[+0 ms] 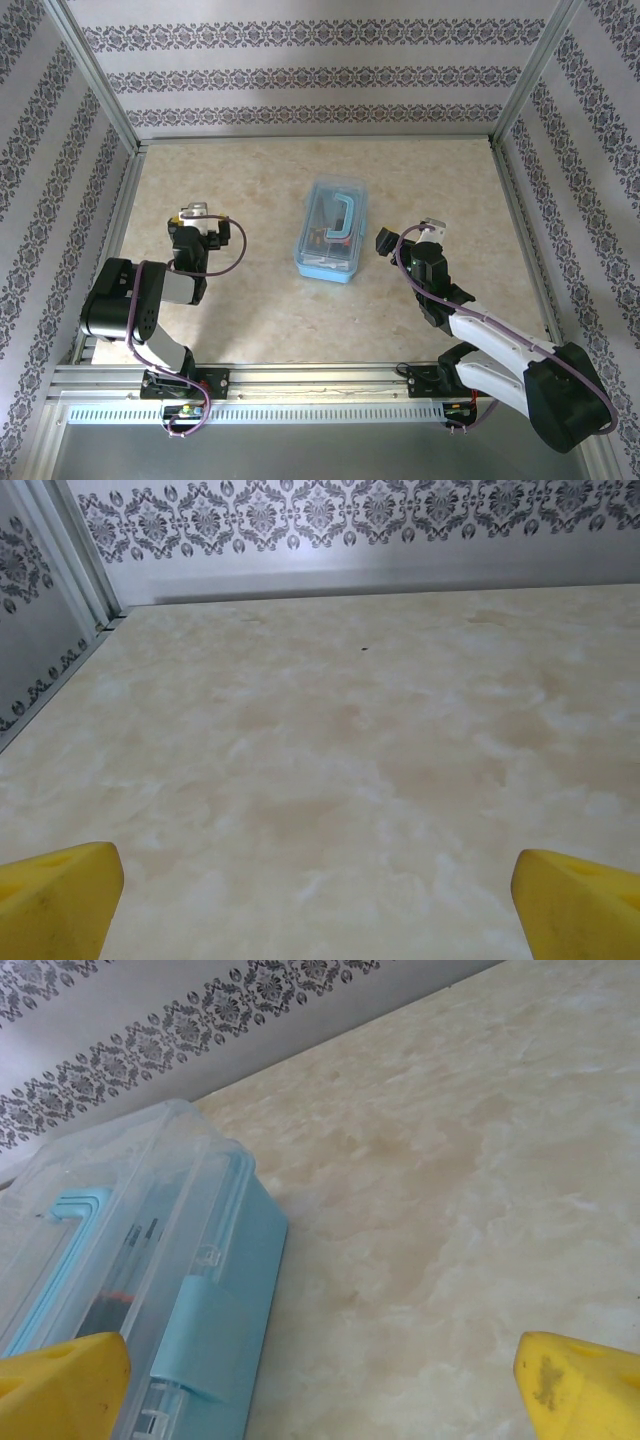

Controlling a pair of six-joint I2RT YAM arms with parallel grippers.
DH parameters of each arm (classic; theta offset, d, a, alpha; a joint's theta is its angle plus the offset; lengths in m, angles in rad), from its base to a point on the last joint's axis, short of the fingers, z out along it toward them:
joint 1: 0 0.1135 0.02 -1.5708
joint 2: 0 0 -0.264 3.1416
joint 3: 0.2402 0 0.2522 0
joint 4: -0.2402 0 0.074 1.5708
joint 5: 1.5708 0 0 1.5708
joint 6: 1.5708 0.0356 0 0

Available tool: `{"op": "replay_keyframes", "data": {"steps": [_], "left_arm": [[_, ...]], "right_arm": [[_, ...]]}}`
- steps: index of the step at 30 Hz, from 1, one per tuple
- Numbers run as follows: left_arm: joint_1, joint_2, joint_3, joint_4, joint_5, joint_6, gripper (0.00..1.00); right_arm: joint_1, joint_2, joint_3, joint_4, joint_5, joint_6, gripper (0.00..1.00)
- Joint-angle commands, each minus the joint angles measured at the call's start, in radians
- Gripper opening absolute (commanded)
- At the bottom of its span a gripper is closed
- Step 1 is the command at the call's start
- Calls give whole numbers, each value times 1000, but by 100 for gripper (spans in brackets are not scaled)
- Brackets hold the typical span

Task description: Pack the tool kit

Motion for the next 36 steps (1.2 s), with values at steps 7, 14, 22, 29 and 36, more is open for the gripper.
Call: {"op": "replay_keyframes", "data": {"steps": [7, 14, 22, 29, 36], "left_arm": [[9, -8, 9, -82, 31, -29, 99], [8, -5, 7, -71, 32, -25, 99], [9, -5, 3, -61, -26, -45, 99], [8, -5, 3, -61, -28, -45, 99], [8, -5, 3, -61, -28, -46, 99]], "right_arm": [[10, 143, 67, 63, 9, -175, 98], [1, 122, 35, 145, 114, -387, 98], [-85, -36, -126, 321, 67, -364, 98], [-82, -187, -172, 303, 168, -534, 98], [-93, -133, -174, 335, 189, -656, 98]]}}
